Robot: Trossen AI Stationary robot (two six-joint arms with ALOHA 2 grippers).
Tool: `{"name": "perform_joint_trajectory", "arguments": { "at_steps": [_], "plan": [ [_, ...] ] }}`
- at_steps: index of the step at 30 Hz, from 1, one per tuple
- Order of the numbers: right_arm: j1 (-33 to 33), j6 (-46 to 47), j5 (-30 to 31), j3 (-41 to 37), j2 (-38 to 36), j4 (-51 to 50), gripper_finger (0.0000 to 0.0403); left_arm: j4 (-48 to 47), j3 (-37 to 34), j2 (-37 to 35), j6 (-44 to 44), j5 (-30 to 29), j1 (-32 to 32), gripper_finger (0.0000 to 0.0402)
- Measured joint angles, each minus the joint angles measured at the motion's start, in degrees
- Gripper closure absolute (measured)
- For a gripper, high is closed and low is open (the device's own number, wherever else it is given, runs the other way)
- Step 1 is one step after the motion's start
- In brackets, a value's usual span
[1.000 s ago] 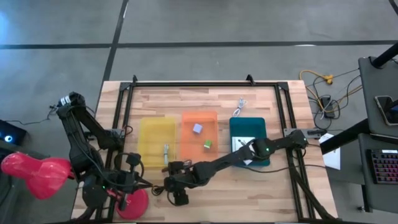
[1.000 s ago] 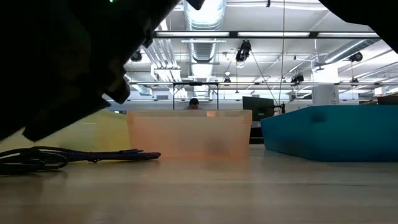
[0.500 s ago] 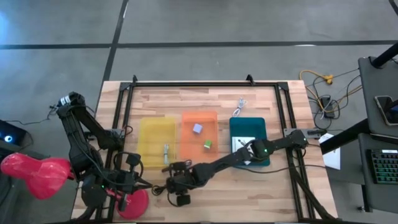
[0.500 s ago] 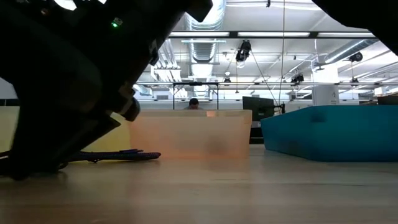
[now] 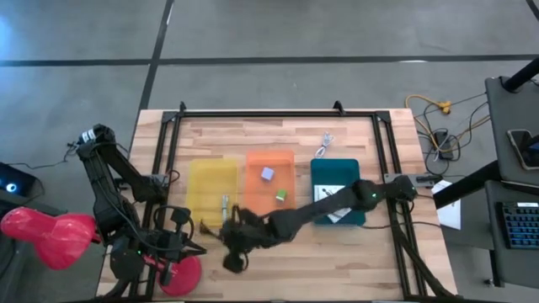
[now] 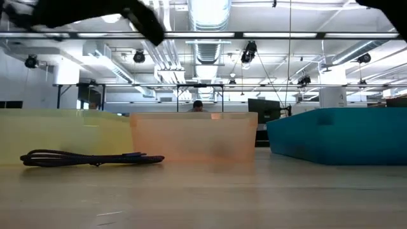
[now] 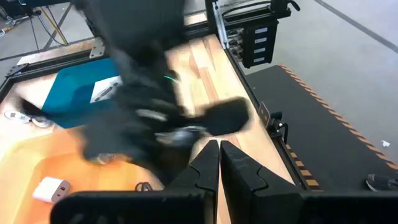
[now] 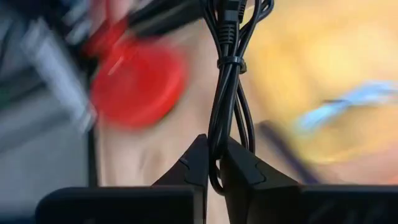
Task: Pick and place items into bin
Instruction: Put the black charger cable into the yellow bin, then put the violet patterned charger cable into the yellow bin
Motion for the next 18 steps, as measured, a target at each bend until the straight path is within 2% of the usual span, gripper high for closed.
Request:
{"name": "perform_joint_trajectory", "arguments": {
  "at_steps": [2,4,9,12,14,18],
  "plan": [
    [-2.22,6.55,3.84,0.00,-0.57,-1.12,0.0388,0.09,0.00,0.00,0.00,-0.20,0.00,0.0402],
    [-5.32,9.75,4.33,-0.42,0.06,0.15,0.0387,0.09,0.00,0.00,0.00,-0.31,0.00,0.0402],
    [-11.93,15.89,-2.99,-0.31,1.24,3.62,0.0362,0.12,0.00,0.00,0.04,-0.42,0.00,0.0402],
    [-13.95,16.22,-7.23,-0.63,1.53,2.90,0.0324,0.34,0.00,0.00,0.04,-0.42,0.00,0.0402],
    [-14.32,15.45,-7.79,-0.78,1.74,2.67,0.0292,0.60,0.00,0.00,0.04,-0.42,0.02,0.0402],
    [-13.34,9.51,-10.49,-0.40,0.84,2.72,0.0224,0.74,0.00,0.00,0.42,-0.42,0.02,0.0402]
  ]
}}
